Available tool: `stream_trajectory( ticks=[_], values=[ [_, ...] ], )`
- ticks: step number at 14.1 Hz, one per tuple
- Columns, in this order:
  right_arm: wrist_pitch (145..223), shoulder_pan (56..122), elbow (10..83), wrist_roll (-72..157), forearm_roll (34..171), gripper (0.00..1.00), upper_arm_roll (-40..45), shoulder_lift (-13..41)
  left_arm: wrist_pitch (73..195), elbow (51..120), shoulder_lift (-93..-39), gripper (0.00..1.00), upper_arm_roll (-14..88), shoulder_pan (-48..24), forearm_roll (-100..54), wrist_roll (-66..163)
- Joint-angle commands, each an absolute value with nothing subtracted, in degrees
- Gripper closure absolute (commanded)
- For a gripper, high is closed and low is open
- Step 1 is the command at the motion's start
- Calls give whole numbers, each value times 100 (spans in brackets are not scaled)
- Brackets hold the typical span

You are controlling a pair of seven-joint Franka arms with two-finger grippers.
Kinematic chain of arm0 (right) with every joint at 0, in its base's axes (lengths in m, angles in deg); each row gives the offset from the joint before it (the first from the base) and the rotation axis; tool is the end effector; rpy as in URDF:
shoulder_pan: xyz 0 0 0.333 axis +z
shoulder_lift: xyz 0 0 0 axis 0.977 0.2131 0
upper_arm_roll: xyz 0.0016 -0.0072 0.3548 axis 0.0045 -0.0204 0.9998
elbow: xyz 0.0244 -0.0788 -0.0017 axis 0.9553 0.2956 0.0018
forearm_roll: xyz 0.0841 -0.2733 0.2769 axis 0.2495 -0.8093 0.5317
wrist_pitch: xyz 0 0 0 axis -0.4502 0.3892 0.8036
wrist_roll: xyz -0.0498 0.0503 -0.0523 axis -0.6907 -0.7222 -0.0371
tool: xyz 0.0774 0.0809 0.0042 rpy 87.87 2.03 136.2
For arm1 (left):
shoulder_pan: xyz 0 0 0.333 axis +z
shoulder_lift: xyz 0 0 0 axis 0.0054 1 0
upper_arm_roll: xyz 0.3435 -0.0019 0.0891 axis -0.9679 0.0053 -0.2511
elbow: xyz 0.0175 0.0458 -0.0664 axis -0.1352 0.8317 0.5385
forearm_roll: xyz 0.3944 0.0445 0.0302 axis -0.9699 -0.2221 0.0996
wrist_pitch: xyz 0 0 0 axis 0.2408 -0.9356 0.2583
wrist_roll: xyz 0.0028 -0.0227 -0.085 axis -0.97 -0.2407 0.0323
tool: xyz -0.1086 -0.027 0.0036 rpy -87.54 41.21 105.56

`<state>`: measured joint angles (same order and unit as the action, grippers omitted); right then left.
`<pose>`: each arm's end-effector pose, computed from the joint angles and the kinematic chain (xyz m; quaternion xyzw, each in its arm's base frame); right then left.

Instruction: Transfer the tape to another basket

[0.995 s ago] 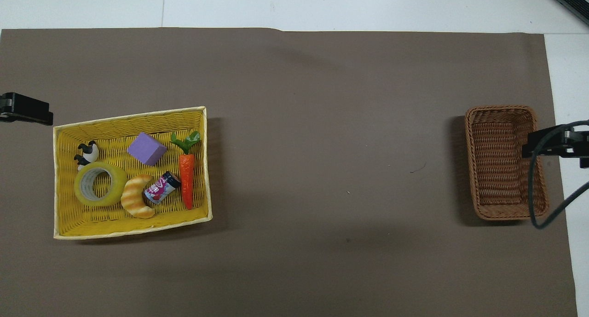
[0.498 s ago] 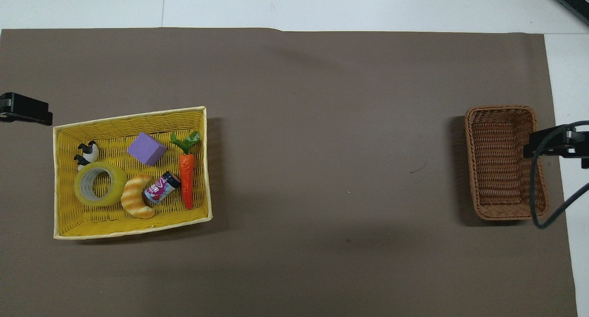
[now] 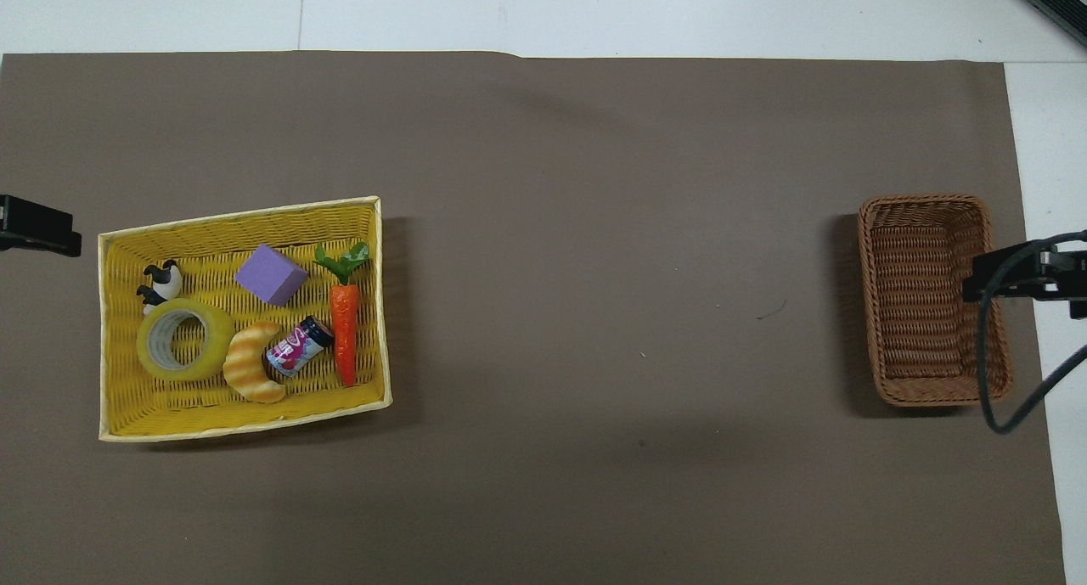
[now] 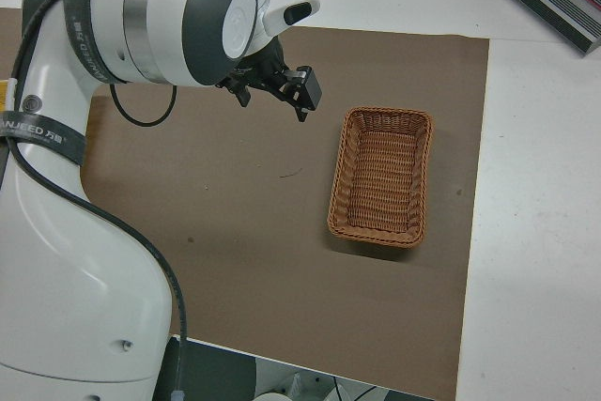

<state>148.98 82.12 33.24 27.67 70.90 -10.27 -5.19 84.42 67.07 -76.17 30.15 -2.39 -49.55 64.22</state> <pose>0.5204 -0.0125 0.6848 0.9971 -0.0678 -0.0335 0.0056 0.5520 0.0128 0.6531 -0.9997 -0.0043 0.0182 0.0146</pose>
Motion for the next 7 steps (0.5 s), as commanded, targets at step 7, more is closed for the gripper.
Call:
stream_trajectory(
  ticks=[7],
  values=[
    [15355, 8341, 3981, 3215, 7138, 0, -1017, -910, 10347, 9371, -8179, 0, 3020, 496, -4913, 6515]
  ],
)
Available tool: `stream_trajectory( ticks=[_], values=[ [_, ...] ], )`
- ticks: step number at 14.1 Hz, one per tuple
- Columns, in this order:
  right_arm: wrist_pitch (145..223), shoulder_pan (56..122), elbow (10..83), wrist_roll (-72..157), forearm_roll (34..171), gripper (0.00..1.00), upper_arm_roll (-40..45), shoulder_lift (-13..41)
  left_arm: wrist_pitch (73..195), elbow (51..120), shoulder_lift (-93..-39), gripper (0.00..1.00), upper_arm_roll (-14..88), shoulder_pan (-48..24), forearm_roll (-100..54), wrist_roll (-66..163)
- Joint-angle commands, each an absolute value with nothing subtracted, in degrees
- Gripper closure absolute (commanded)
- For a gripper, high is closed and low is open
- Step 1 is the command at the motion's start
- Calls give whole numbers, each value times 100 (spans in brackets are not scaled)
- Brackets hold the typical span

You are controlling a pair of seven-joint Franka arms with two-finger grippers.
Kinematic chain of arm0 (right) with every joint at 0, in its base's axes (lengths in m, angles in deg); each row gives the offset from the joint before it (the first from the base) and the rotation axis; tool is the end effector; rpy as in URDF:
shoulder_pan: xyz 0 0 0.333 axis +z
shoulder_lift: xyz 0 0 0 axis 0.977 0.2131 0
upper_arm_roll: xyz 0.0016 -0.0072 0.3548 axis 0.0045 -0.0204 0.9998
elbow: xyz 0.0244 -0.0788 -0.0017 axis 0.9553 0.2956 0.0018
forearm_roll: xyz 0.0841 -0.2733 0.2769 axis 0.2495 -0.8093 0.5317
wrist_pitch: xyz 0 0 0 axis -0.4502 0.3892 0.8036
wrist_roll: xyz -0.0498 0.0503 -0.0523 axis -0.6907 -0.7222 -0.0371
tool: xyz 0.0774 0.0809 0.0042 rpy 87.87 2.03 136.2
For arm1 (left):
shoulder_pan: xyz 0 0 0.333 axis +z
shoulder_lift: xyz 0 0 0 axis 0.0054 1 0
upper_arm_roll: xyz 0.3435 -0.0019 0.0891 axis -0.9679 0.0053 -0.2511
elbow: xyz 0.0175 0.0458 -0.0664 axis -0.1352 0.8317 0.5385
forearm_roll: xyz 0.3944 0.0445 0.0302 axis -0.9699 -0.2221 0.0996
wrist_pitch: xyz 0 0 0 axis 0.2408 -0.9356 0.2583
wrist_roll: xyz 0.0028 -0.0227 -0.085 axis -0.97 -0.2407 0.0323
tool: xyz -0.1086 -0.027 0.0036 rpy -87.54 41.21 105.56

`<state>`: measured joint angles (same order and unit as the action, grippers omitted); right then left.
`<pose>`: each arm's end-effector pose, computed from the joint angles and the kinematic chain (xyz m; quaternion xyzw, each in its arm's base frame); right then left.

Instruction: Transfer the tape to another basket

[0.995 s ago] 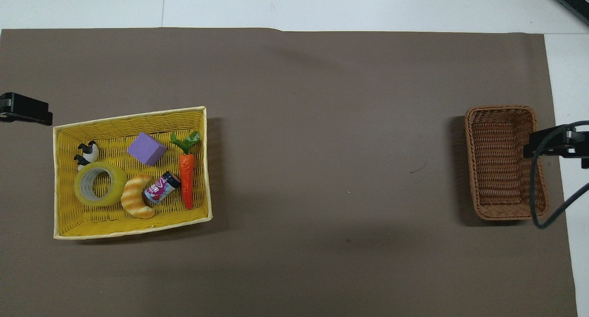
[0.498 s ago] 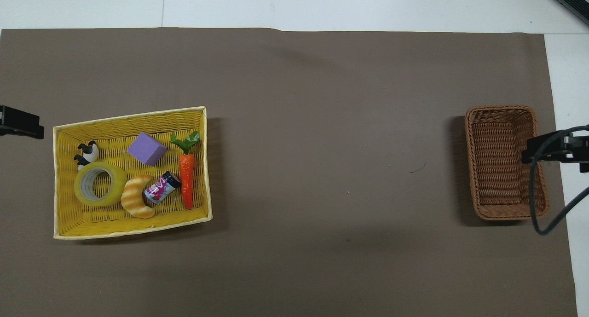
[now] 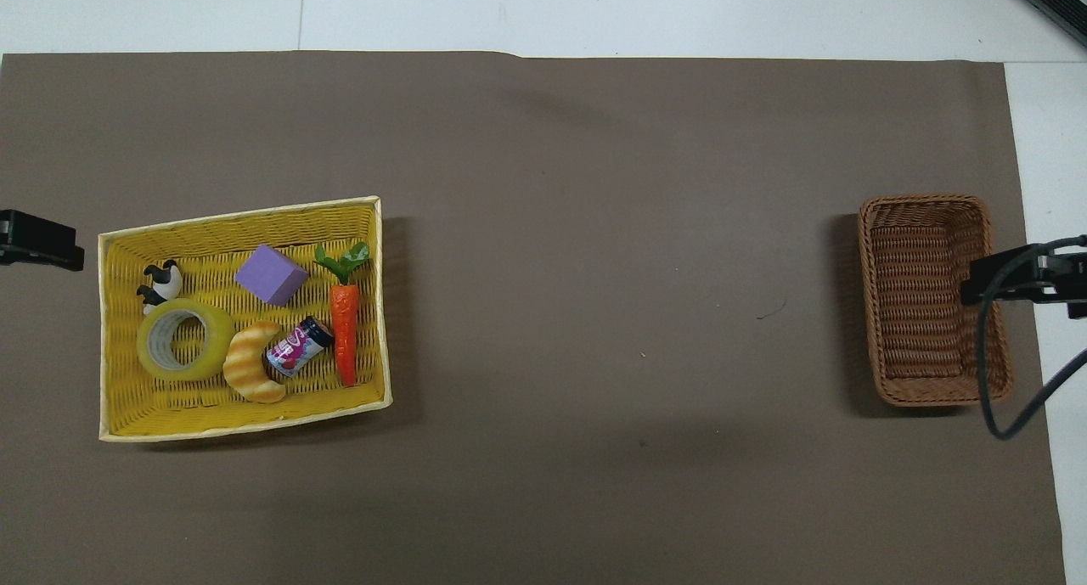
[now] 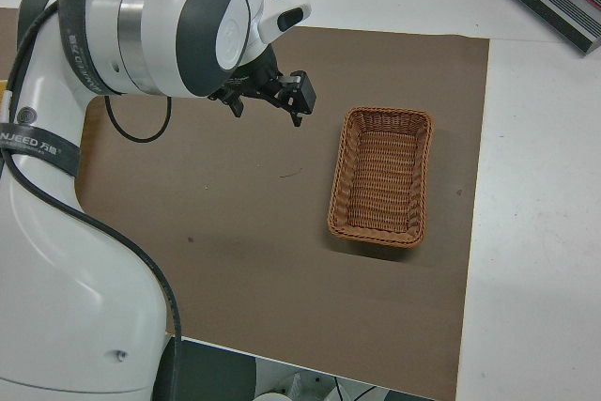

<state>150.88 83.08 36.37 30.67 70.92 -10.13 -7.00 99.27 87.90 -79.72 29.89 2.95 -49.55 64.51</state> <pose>0.5128 -0.0033 0.6784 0.9991 -0.0317 -0.0286 0.0033 0.5271 0.0641 0.5342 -0.9981 -0.0461 0.0400 0.0096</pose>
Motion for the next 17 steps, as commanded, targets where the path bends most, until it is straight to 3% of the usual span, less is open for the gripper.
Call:
stream_trajectory(
  ticks=[1, 7, 9, 10, 11, 13, 14, 15, 17],
  values=[
    [15356, 8358, 4017, 3215, 7138, 0, -1017, -937, 10645, 9652, -8239, 0, 3020, 506, -4913, 6506],
    [15460, 8594, 4183, 2944, 7498, 0, -1017, -972, 12403, 11023, -8003, 0, 3020, 593, -4913, 6462],
    [16090, 8989, 4551, 2400, 7672, 0, -1017, -920, 12764, 11323, -7889, 0, 3029, 673, -4913, 6444],
    [16555, 9165, 4675, 2154, 7856, 0, -1017, -806, 12949, 11429, -7810, 7, 3029, 682, -4921, 6436],
    [16890, 9341, 4720, 2012, 7954, 0, -1017, -544, 13133, 11526, -7774, 22, 3020, 682, -4913, 6409],
    [17279, 9658, 4642, 1940, 8252, 0, -1017, -139, 13249, 11571, -7721, 57, 3029, 673, -4913, 6401],
    [17446, 9694, 4624, 1905, 8584, 0, -1017, -103, 13249, 11571, -7721, 82, 3029, 673, -4913, 6383],
    [17447, 9694, 4676, 1931, 8753, 0, -1017, -67, 13215, 11518, -7704, 100, 3029, 673, -4913, 6278],
    [17412, 9991, 4781, 1941, 8772, 0, -982, 20, 13153, 11431, -7643, 100, 3029, 612, -4921, 5761]
  ],
)
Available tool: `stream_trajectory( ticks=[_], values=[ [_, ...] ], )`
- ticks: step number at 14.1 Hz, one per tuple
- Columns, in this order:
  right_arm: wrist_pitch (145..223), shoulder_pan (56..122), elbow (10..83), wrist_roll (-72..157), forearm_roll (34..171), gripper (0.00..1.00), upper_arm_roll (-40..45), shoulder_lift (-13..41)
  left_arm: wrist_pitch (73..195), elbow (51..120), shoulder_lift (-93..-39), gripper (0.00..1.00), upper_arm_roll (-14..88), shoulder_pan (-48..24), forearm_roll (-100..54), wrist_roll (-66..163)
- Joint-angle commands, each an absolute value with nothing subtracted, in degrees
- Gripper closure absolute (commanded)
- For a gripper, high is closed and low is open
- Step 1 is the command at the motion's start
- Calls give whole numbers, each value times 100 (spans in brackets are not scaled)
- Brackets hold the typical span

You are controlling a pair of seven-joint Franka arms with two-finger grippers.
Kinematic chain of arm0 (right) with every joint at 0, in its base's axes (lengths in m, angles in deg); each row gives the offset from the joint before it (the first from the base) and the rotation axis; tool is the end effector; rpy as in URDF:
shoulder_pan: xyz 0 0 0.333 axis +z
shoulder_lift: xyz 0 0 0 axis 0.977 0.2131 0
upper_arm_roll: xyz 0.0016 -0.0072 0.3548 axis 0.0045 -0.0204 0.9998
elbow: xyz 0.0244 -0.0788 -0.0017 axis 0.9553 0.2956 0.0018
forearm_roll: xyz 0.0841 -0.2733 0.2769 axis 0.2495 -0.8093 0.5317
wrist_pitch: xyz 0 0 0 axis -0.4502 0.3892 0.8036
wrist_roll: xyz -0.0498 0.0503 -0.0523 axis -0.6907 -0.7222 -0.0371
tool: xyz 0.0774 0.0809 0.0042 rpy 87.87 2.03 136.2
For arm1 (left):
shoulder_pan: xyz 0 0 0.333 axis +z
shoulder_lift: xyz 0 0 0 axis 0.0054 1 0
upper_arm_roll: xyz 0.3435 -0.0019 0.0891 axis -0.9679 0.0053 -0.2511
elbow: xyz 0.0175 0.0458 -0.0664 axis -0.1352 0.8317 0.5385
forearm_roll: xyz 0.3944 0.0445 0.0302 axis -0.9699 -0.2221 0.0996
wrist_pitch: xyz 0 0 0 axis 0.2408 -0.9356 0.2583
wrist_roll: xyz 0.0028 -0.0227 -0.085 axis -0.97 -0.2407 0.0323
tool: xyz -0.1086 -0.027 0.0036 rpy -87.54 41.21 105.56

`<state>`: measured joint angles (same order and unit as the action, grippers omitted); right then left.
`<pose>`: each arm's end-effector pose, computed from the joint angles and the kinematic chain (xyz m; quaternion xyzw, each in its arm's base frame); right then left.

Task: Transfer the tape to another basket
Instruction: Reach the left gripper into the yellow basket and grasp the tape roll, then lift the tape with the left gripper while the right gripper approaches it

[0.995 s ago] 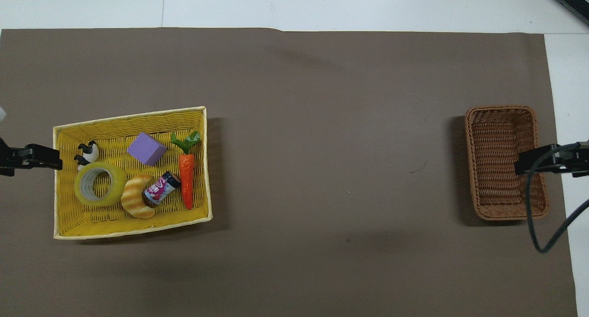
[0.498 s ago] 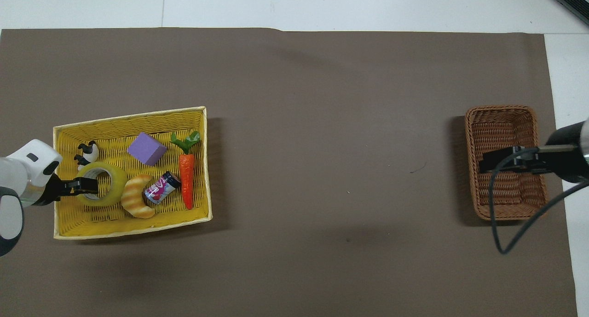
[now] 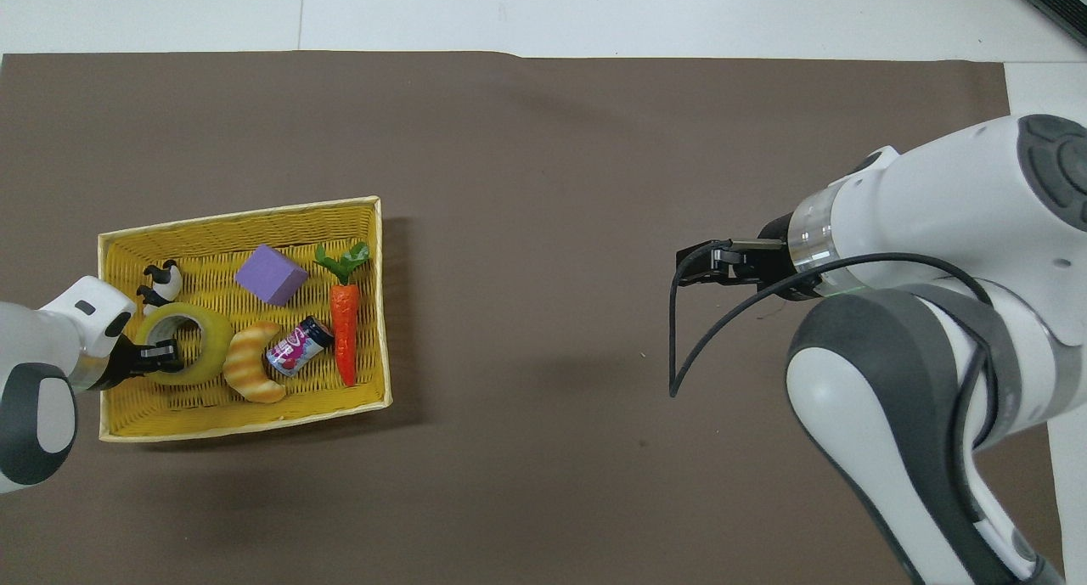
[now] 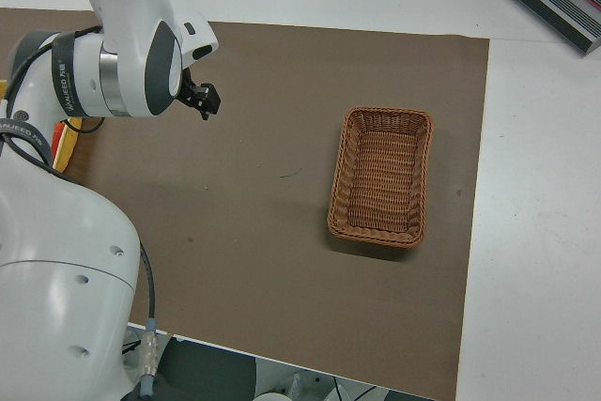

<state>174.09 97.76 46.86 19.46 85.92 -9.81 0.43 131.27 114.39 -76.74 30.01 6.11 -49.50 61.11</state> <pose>0.5568 0.1720 0.5566 -0.9924 0.0329 0.0135 0.1180 0.4768 0.0810 0.3448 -0.9952 -0.0958 0.0177 0.0084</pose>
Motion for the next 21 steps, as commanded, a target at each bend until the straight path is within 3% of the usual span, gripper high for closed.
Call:
stream_trajectory(
  ticks=[1, 7, 13, 21],
  values=[
    [17473, 10237, 4782, 1897, 8781, 0, -982, 73, 13109, 11299, -7590, 100, 3029, 585, -4913, 5654],
    [18386, 10960, 4764, 1528, 8965, 0, -973, 434, 11310, 9780, -7528, 100, 3046, 532, -4922, 5618],
    [19053, 11372, 4685, 1325, 9271, 0, -946, 776, 10438, 8531, -7458, 100, 3064, -143, -4904, 5627],
    [19117, 11470, 4685, 1290, 9730, 0, -946, 847, 10515, 8266, -7299, 100, 3099, -1593, -3929, 4530]
  ],
)
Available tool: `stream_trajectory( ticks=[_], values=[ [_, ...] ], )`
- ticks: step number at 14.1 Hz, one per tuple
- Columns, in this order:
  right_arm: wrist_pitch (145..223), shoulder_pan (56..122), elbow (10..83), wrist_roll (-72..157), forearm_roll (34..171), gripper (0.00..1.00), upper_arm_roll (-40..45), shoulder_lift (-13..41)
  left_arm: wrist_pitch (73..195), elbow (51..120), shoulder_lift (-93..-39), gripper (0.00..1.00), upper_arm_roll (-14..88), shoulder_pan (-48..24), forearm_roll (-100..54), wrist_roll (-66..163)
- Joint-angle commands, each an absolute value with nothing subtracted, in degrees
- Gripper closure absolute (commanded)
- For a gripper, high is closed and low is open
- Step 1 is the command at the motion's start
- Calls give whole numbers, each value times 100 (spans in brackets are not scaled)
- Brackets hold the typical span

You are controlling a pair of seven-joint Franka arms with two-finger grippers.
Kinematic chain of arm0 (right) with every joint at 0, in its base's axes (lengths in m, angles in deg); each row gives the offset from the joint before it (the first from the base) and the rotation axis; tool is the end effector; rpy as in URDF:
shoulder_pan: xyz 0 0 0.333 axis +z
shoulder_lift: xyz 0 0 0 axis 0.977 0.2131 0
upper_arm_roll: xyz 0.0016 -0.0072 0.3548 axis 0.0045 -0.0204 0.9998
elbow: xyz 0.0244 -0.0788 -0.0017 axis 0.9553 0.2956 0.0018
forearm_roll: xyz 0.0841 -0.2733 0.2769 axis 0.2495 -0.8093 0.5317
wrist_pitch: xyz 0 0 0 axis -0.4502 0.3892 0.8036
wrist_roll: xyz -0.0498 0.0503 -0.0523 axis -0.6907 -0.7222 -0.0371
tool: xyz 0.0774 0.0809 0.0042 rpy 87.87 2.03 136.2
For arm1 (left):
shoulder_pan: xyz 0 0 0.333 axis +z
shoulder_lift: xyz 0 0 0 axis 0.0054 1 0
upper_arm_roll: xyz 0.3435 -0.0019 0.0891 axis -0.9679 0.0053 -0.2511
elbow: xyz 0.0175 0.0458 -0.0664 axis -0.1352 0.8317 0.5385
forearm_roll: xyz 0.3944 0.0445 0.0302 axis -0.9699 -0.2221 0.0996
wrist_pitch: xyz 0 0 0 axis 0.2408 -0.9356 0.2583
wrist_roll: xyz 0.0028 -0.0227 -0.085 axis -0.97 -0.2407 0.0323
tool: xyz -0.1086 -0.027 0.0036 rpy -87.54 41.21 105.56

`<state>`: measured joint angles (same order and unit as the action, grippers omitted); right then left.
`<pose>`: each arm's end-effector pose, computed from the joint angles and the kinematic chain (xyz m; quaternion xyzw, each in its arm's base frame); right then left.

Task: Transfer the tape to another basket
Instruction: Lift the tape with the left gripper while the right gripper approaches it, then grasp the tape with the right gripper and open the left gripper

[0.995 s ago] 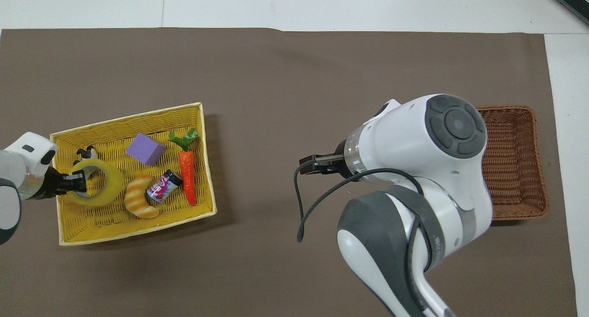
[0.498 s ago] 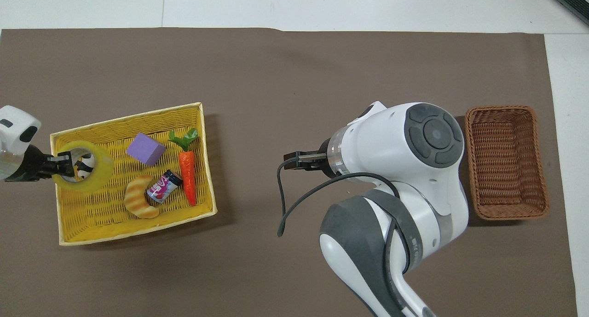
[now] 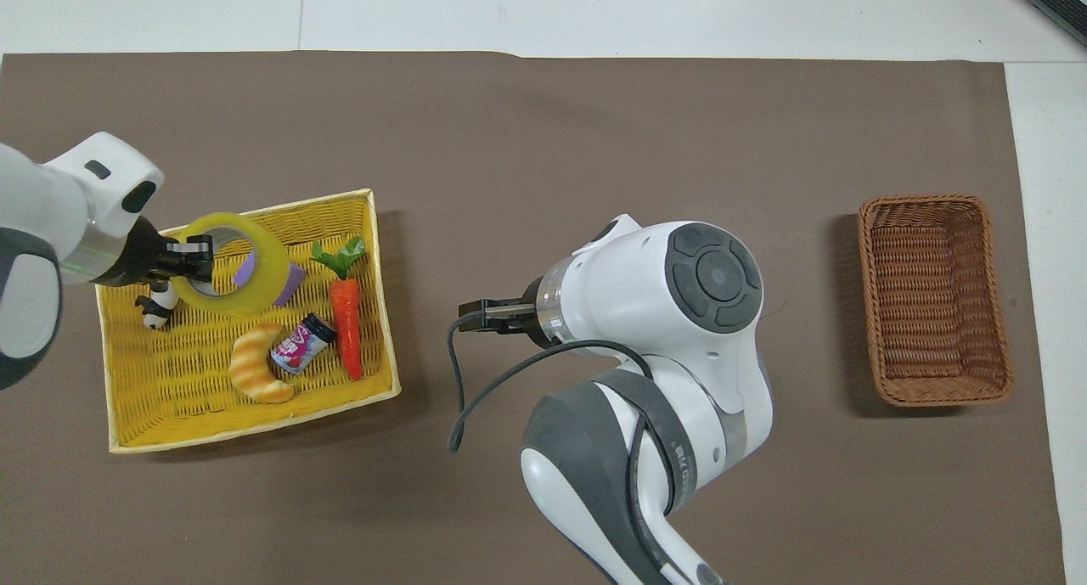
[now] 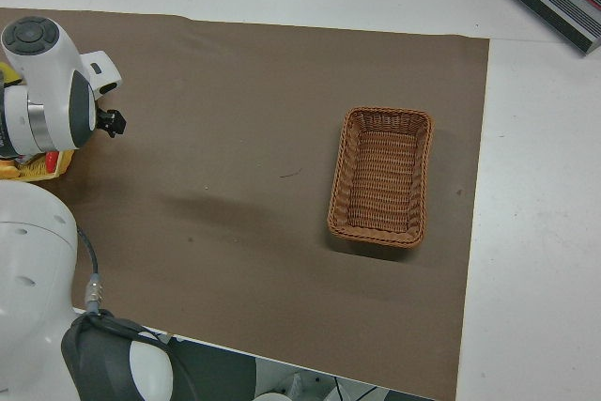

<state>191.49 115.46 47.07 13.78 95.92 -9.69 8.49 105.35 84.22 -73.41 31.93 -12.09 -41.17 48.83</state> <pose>0.5261 0.3657 0.5003 -0.9796 -0.0047 -0.0059 0.2008 0.5637 -0.1141 0.5133 0.9968 0.0578 -0.0207 0.0506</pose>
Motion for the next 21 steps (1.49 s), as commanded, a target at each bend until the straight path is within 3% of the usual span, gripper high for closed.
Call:
stream_trajectory(
  ticks=[1, 4, 7, 18, 20, 21],
  values=[
    [19109, 11452, 4685, 1299, 9730, 0, -946, 847, 10594, 8318, -7326, 100, 3099, -1838, -3911, 4502],
    [19021, 11435, 4668, 1290, 9739, 0, -946, 847, 10665, 8459, -7308, 100, 3108, -2279, -3605, 4485],
    [18329, 11155, 4405, 1316, 10072, 0, -964, 847, 11157, 8635, -7256, 100, 3099, -2726, -3181, 4169],
    [18282, 11101, 4535, 1580, 10091, 3, -990, 794, 11228, 8530, -7264, 100, 3099, -2922, -1654, 4168],
    [17968, 10978, 4527, 1641, 10038, 100, -982, 786, 11219, 8521, -7308, 100, 3099, -2852, -1267, 4168],
    [17905, 10986, 4518, 1668, 10038, 100, -982, 786, 11210, 8521, -7308, 100, 3099, -2808, -1135, 4159]
  ],
)
